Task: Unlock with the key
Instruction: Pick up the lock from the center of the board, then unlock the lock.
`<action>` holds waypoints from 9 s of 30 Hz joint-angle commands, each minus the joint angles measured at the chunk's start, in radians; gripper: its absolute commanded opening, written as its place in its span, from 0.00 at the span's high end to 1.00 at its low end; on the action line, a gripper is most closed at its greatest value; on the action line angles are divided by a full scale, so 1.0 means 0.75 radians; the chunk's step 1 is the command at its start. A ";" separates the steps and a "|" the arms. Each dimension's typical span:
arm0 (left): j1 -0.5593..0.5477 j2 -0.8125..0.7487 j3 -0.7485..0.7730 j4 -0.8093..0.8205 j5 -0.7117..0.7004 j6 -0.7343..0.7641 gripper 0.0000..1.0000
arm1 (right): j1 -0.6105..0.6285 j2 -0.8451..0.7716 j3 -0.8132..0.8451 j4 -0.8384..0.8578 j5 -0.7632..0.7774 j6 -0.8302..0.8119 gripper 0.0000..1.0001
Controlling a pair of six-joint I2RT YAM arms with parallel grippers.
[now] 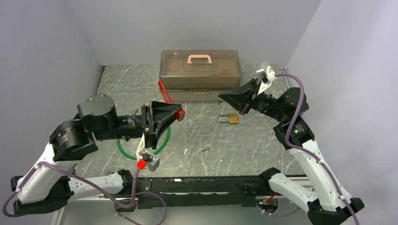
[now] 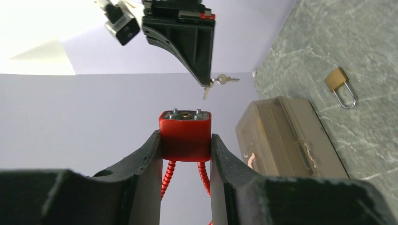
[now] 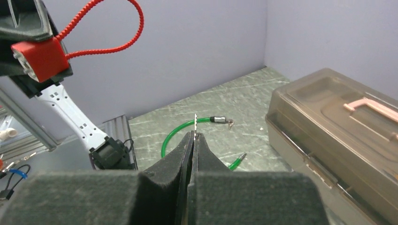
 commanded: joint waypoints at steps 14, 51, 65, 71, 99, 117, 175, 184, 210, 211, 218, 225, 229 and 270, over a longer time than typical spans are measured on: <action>-0.025 -0.006 0.090 0.175 0.134 -0.226 1.00 | -0.005 -0.010 0.020 0.207 -0.172 0.044 1.00; -0.063 -0.007 0.139 0.193 0.231 -0.230 1.00 | -0.005 -0.005 0.001 0.361 -0.301 0.094 1.00; -0.063 0.002 0.119 0.083 0.188 -0.417 1.00 | -0.005 0.033 0.073 0.286 -0.333 0.029 1.00; -0.030 -0.050 -0.120 -0.012 0.048 -0.734 1.00 | 0.013 0.079 0.071 0.192 -0.405 -0.110 1.00; 0.408 0.329 -0.227 -0.919 0.970 -0.715 1.00 | 0.996 0.176 0.263 -0.910 0.363 -1.383 1.00; 0.464 0.375 -0.260 -0.787 1.078 -0.937 0.97 | 1.148 0.290 0.302 -0.898 0.429 -1.444 1.00; 0.494 0.372 -0.182 -0.700 1.193 -1.034 0.95 | 1.244 0.378 0.284 -0.793 0.526 -1.486 1.00; 0.495 0.377 -0.150 -0.726 1.244 -1.025 0.94 | 1.261 0.360 0.200 -0.670 0.576 -1.531 1.00; 0.496 0.345 -0.119 -0.710 1.244 -1.036 0.94 | 1.302 0.272 0.281 -0.741 0.632 -1.564 0.36; 0.495 0.347 -0.117 -0.711 1.242 -1.034 0.94 | 1.302 0.273 0.288 -0.762 0.605 -1.558 0.34; 0.496 0.345 -0.111 -0.714 1.228 -1.030 0.94 | 1.302 0.312 0.314 -0.808 0.550 -1.571 0.36; 0.494 0.349 -0.107 -0.708 1.225 -1.042 0.93 | 1.304 0.337 0.292 -0.686 0.551 -1.610 0.50; 0.494 0.347 -0.107 -0.700 1.227 -1.049 0.87 | 1.302 0.343 0.268 -0.621 0.561 -1.619 0.64; 0.471 -0.617 -0.708 0.492 0.477 0.052 1.00 | 1.271 0.192 0.087 -0.260 0.978 -1.386 1.00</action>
